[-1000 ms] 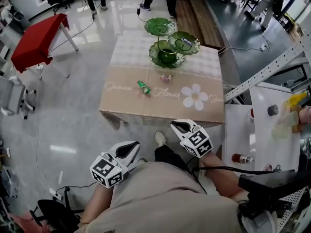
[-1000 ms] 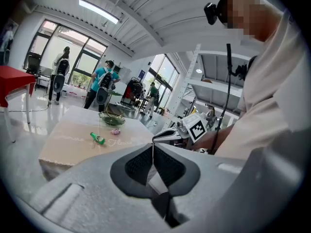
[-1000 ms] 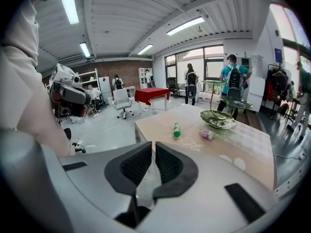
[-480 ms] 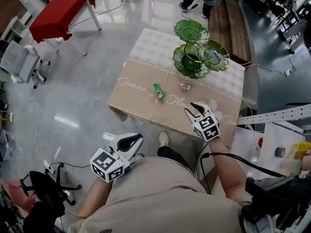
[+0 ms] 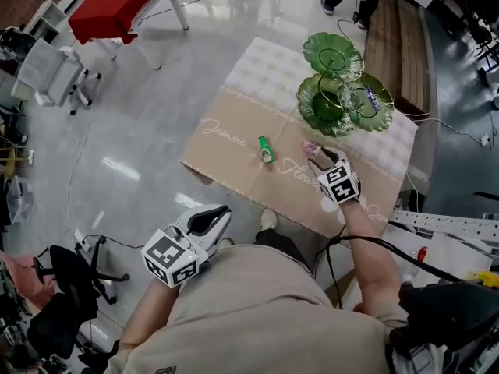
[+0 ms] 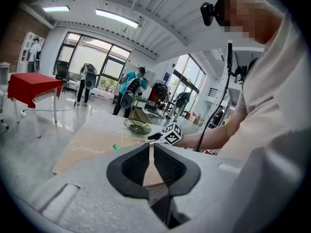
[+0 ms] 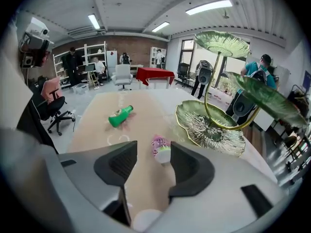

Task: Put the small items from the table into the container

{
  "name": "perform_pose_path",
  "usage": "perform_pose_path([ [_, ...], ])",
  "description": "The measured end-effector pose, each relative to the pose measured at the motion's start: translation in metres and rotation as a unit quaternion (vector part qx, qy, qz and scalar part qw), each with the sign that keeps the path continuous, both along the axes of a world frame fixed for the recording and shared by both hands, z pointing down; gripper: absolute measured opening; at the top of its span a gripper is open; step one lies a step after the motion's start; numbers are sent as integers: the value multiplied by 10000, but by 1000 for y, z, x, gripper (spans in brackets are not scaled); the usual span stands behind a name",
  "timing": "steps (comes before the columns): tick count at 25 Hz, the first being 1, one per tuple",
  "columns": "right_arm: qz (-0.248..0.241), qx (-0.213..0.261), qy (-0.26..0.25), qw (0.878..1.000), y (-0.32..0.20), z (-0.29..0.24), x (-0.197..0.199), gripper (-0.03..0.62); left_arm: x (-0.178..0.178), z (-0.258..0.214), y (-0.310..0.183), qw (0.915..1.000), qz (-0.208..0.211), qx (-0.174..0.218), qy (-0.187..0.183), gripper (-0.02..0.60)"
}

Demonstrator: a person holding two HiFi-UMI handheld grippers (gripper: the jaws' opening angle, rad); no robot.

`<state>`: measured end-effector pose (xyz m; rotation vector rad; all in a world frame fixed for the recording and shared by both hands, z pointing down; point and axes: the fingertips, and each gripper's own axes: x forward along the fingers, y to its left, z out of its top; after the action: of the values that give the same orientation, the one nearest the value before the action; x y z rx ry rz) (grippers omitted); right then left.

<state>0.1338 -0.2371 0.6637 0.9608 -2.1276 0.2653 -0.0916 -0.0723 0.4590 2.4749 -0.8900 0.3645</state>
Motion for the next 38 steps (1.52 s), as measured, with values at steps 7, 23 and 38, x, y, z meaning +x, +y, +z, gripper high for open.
perform_pose_path([
  [7, -191, -222, 109, 9995, -26, 36, 0, 218, 5, 3, -16, 9995, -255, -64, -175, 11],
  [23, -295, -297, -293, 9987, -2, -2, 7, 175, 48, 0, -43, 9998, 103, -6, -184, 11],
  [38, -172, 204, -662, 9975, 14, -140, 54, 173, 99, -10, -49, 9970, 733, 253, -32, 11],
])
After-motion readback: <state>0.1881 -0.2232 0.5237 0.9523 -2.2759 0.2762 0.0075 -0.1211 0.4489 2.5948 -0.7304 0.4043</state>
